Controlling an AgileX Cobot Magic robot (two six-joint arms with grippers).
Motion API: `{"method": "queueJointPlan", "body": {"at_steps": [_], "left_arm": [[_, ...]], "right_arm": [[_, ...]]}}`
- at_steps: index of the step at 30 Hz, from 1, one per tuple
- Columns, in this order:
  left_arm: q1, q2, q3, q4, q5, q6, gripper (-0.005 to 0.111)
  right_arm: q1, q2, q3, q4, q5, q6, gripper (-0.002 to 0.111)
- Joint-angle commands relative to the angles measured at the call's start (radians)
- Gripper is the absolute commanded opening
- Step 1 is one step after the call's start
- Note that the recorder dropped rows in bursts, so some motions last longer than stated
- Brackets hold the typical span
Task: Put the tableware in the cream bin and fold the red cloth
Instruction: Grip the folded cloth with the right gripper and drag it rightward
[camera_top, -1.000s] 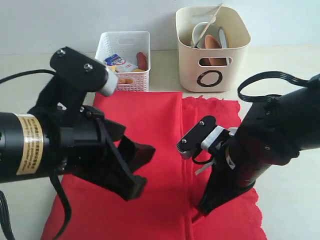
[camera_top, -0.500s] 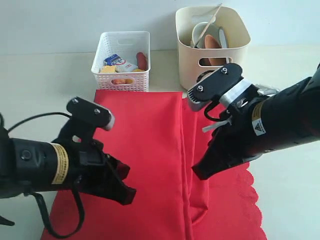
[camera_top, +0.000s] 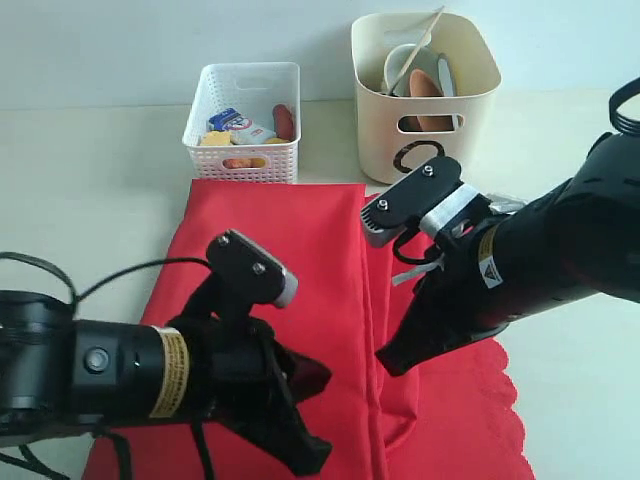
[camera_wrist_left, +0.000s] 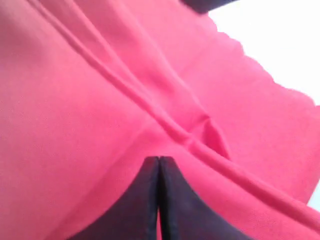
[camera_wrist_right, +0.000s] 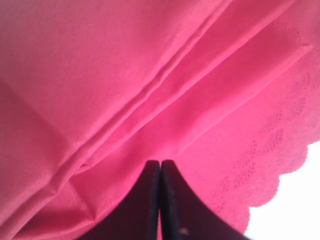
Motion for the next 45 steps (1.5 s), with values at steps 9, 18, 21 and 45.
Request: {"method": "queueJointPlan", "body": {"at_steps": [9,18,21,45], "left_arm": [[0.296,-0.749,0.11,0.066,0.501,-0.032,0.0],[0.436,-0.794,0.227,0.066,0.34,-0.079,0.0],[0.449,-0.794,0.231,0.065,0.336,-0.079,0.0],[0.448,-0.794,0.231,0.063,0.331,-0.101,0.0]], "right_arm": [[0.0,0.058,-0.064,0.311,-0.134,-0.222,0.0],[0.095,0.308,-0.225,0.75,-0.033,-0.715,0.0],[0.116,0.38,-0.291,0.717,0.013,-0.717,0.0],[0.11,0.408,-0.154,-0.19,0.362,-0.011,0.0]]}}
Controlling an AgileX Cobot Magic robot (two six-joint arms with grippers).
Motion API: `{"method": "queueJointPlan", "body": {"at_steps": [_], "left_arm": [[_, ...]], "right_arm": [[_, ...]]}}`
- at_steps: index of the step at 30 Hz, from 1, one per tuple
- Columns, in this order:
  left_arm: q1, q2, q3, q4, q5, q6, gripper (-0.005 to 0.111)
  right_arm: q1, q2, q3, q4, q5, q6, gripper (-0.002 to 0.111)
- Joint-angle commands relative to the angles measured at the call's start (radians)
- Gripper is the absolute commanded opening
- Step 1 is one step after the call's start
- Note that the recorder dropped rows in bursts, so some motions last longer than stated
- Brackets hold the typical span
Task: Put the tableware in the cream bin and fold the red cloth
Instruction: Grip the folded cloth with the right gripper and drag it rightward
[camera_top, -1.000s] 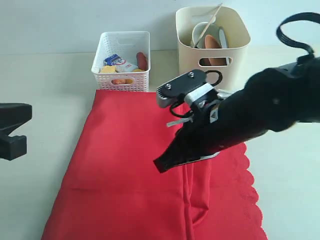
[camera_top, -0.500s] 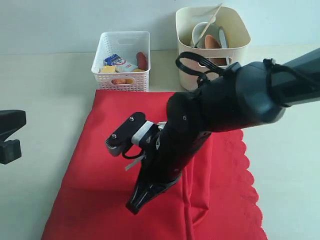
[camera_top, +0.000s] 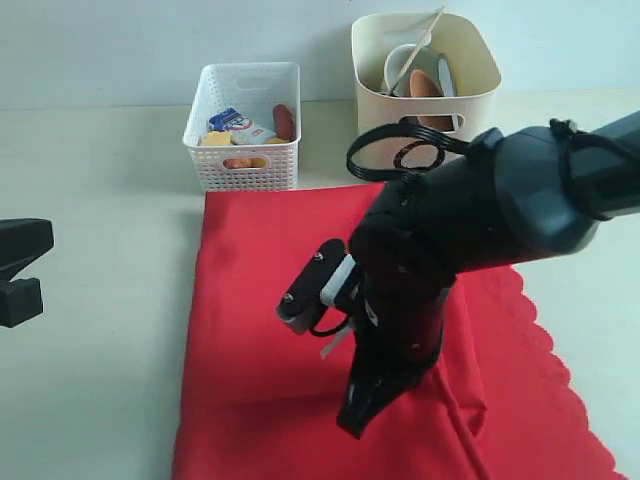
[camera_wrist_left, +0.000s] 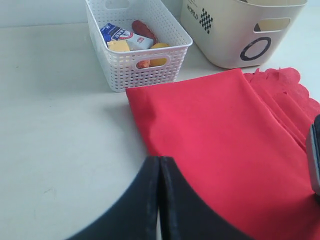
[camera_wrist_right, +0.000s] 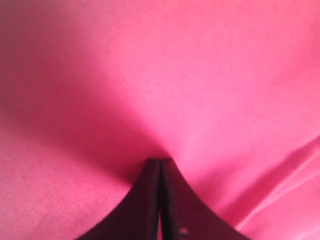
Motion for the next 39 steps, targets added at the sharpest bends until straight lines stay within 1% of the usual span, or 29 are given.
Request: {"method": "queueJointPlan", "body": {"at_steps": [1,5,9,11,13,15,16,18,19,22,25,31,36,39], "left_arm": [[0.003,-0.005,0.004,-0.003,-0.008,-0.023,0.0],[0.003,-0.005,0.004,-0.003,-0.008,-0.025,0.0],[0.003,-0.005,0.004,-0.003,-0.01,-0.032,0.0],[0.003,-0.005,0.004,-0.008,-0.01,-0.032,0.0],[0.003,-0.005,0.004,-0.007,-0.014,-0.032,0.0],[0.003,-0.005,0.004,-0.007,-0.014,-0.032,0.0],[0.003,-0.005,0.004,-0.007,-0.014,-0.032,0.0],[0.003,-0.005,0.007,-0.007,-0.014,-0.032,0.0],[0.003,-0.005,0.007,-0.007,-0.015,-0.032,0.0],[0.003,-0.005,0.007,-0.007,-0.018,-0.032,0.0],[0.003,-0.005,0.007,-0.007,-0.022,-0.032,0.0],[0.003,-0.005,0.007,-0.007,-0.022,-0.032,0.0],[0.003,-0.005,0.007,-0.007,-0.022,-0.027,0.0],[0.003,-0.005,0.007,-0.007,-0.022,-0.027,0.0]], "right_arm": [[-0.011,-0.011,0.105,-0.162,0.074,0.114,0.0],[-0.061,-0.07,0.104,-0.17,0.056,0.122,0.0],[-0.092,-0.167,0.055,-0.17,0.038,0.182,0.0],[-0.092,-0.201,0.017,-0.109,0.001,0.18,0.0],[-0.092,-0.21,-0.025,0.069,-0.054,0.037,0.0],[-0.086,-0.196,-0.061,0.275,-0.098,-0.177,0.0],[-0.08,-0.178,-0.075,0.357,-0.126,-0.25,0.0],[-0.08,-0.125,-0.097,0.403,-0.162,-0.314,0.0],[-0.08,-0.093,-0.106,0.379,-0.164,-0.314,0.0],[-0.11,0.001,-0.122,0.234,-0.145,-0.183,0.0],[-0.142,0.068,-0.122,0.104,-0.086,-0.078,0.0],[-0.214,0.088,-0.122,0.032,0.031,-0.061,0.0],[-0.303,0.086,-0.087,-0.035,0.031,-0.037,0.0],[-0.388,0.086,-0.054,-0.128,0.027,0.042,0.0]]}}
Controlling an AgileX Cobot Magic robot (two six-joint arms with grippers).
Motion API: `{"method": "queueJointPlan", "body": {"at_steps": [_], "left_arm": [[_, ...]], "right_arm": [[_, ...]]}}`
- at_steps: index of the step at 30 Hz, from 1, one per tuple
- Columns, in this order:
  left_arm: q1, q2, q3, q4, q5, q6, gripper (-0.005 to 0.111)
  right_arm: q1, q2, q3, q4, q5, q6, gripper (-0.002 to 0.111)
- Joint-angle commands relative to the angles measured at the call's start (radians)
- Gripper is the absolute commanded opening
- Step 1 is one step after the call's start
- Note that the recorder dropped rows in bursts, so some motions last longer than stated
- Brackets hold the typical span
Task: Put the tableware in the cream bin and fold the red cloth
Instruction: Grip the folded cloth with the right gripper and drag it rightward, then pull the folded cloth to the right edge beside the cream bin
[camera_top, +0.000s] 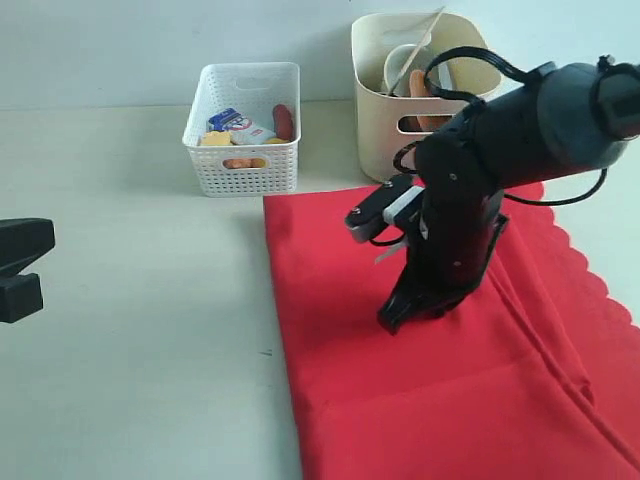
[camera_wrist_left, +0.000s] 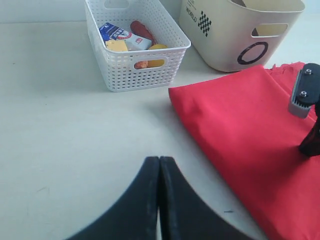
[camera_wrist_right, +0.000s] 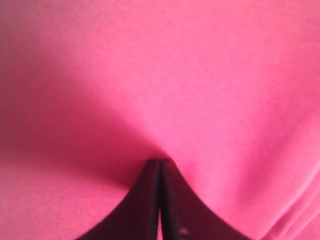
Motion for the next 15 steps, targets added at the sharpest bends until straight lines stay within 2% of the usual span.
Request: {"method": "queueJointPlan", "body": {"at_steps": [1,11,15], "left_arm": [[0.003,-0.005,0.004,-0.005,-0.013,0.001,0.0],[0.003,-0.005,0.004,-0.005,-0.013,-0.002,0.0],[0.003,-0.005,0.004,-0.005,-0.013,-0.01,0.0]], "right_arm": [[-0.131,0.021,0.066,-0.171,0.027,0.119,0.0],[-0.451,0.023,0.079,-0.344,-0.259,0.315,0.0],[-0.551,0.023,0.077,-0.394,-0.243,0.35,0.0]]}}
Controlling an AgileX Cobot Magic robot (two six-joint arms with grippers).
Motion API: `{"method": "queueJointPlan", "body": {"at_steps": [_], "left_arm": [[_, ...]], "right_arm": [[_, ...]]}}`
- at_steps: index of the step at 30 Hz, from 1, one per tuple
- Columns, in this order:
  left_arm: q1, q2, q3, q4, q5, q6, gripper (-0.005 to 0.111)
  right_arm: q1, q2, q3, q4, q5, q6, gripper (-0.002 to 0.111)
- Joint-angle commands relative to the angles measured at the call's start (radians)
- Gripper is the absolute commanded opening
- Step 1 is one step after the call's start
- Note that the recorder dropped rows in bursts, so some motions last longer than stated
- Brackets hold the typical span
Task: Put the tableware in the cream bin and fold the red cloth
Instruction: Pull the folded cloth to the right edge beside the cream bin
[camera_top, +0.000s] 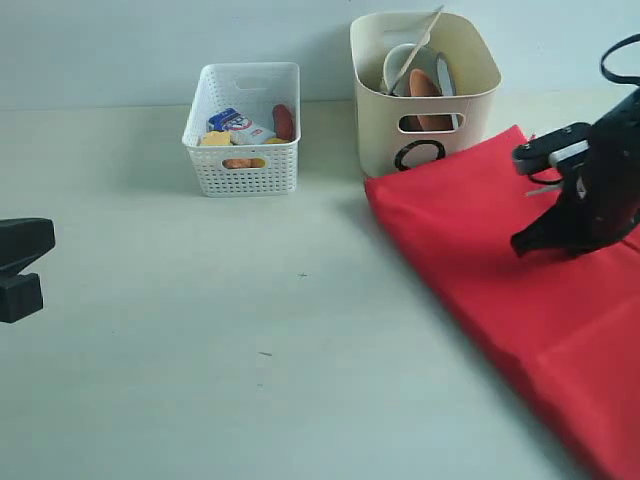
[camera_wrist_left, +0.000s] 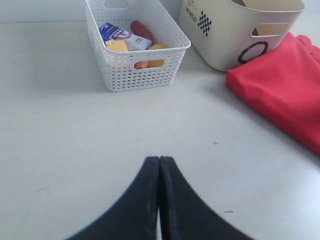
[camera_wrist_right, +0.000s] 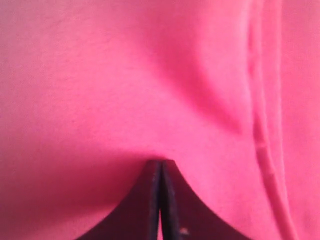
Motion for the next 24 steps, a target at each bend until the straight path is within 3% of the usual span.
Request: {"method": "queueJointPlan", "body": {"at_steps": [1,6,9,12,19,24], "left_arm": [[0.003,-0.005,0.004,-0.005,-0.013,-0.012,0.0],[0.003,-0.005,0.004,-0.005,-0.013,-0.025,0.0],[0.003,-0.005,0.004,-0.005,-0.016,-0.026,0.0],[0.003,-0.005,0.004,-0.005,-0.016,-0.029,0.0],[0.003,-0.005,0.004,-0.005,-0.016,-0.029,0.0],[0.003,-0.005,0.004,-0.009,-0.016,-0.029,0.0]], "right_arm": [[-0.119,0.028,0.012,-0.067,0.035,0.044,0.0],[-0.211,0.028,-0.007,-0.072,0.103,0.048,0.0],[-0.216,0.001,-0.041,-0.032,0.103,0.048,0.0],[-0.197,-0.059,-0.096,0.082,0.079,-0.002,0.0],[-0.101,-0.149,-0.132,0.442,-0.046,-0.331,0.0],[-0.07,-0.06,-0.132,0.482,-0.01,-0.379,0.0]]}}
